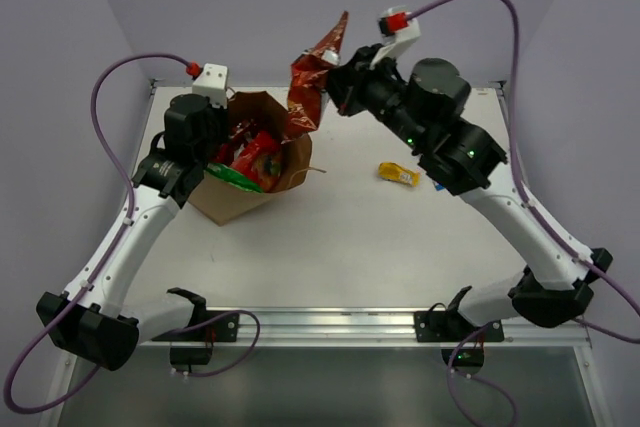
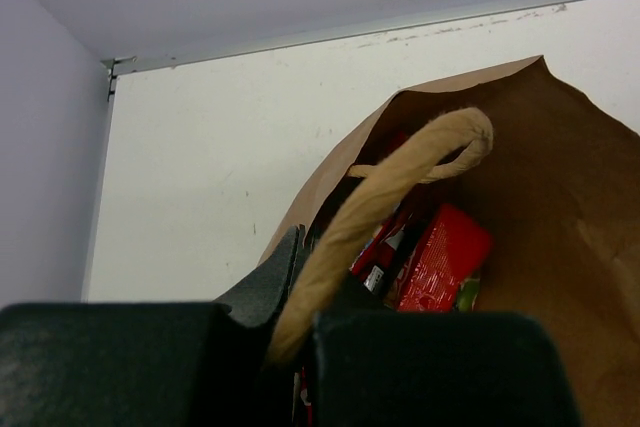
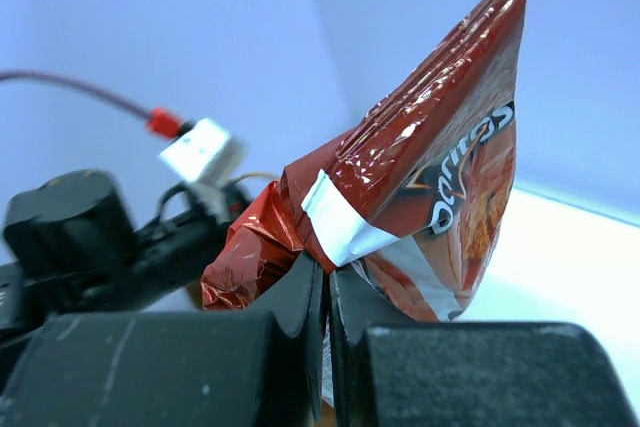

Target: Take the snacks out of the paper bag

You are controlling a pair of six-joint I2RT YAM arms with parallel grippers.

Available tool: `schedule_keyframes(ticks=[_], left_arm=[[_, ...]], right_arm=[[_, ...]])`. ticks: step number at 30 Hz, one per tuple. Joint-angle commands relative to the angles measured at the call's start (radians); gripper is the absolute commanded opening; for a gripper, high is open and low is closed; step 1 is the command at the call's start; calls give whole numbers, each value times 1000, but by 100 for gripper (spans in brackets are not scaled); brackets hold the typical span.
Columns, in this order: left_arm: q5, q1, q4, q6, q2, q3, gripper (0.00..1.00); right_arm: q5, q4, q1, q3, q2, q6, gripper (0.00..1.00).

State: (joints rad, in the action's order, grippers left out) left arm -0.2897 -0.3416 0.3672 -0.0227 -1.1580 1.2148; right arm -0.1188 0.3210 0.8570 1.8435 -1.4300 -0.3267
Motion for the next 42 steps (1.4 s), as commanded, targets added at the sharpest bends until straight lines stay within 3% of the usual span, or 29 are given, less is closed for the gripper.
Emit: schedule_keyframes(ticks=[1, 9, 12, 17, 19, 20, 22, 24, 25, 28, 33, 42], left_arm=[[-13, 7, -31, 18, 14, 14, 0], [43, 7, -100, 144, 37, 14, 0], [93, 7, -113, 178, 38, 15, 0], [197, 7, -136, 199, 53, 12, 0], [230, 9, -140, 199, 57, 11, 0], [262, 7, -142, 199, 61, 11, 0], [285, 6, -140, 193, 64, 11, 0], [317, 6, -136, 184, 64, 11, 0], [320, 4, -133, 181, 66, 9, 0], [331, 3, -123, 170, 67, -1, 0], [333, -4, -117, 153, 58, -15, 0], [297, -5, -114, 125, 38, 2, 0]], right_arm=[[-76, -22, -117, -128, 153, 29, 0], [-42, -80, -239, -553, 255, 5, 0], [-3, -135, -239, -726, 229, -26, 0], [113, -246, -230, -840, 114, -83, 0], [152, -247, -217, -822, 57, -81, 1], [160, -215, -213, -805, 48, -77, 21], [174, -176, -205, -744, 60, -49, 46], [153, -88, -202, -664, 104, -29, 68], [137, -64, -202, -637, 123, -28, 73], [75, 24, -194, -531, 177, -32, 82], [64, 86, -145, -385, 154, -109, 86], [1, 23, 28, -253, -125, -399, 90]])
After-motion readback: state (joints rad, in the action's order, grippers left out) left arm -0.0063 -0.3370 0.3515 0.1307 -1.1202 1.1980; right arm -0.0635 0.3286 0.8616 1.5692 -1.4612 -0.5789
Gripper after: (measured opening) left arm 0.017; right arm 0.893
